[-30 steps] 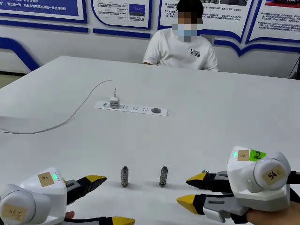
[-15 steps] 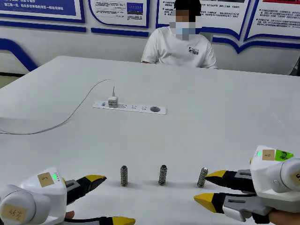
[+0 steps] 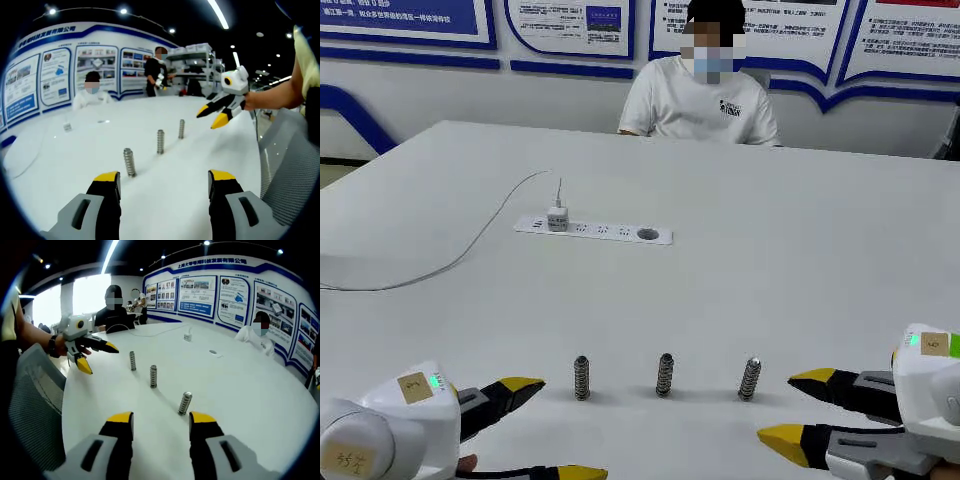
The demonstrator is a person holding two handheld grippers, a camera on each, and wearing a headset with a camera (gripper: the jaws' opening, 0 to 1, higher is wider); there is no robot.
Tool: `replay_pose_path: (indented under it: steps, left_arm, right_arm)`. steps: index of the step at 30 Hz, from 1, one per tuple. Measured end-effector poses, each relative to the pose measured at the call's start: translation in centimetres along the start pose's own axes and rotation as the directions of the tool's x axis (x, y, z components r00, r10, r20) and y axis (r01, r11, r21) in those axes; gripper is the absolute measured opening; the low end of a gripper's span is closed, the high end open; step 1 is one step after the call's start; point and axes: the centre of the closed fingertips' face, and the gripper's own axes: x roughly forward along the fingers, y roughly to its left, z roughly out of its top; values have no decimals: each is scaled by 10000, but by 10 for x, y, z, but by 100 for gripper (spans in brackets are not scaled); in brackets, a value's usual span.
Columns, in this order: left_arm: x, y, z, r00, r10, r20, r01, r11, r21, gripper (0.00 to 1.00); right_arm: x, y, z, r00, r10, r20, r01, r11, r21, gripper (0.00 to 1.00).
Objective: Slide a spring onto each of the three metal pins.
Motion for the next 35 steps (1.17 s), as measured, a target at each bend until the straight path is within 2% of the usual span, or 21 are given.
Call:
replay_pose_path:
  steps: [13, 35]
  left_arm:
    - [0, 0, -1, 10000, 11, 37, -11, 9999, -101, 73]
    - [1, 1, -4, 9999, 42, 124, -39, 9997, -221, 73]
  right_arm:
    - [-4, -2, -2, 9988, -224, 425, 207, 9989, 409, 53]
    - [-3, -1, -2, 9977, -285, 618, 262, 9989, 377, 58]
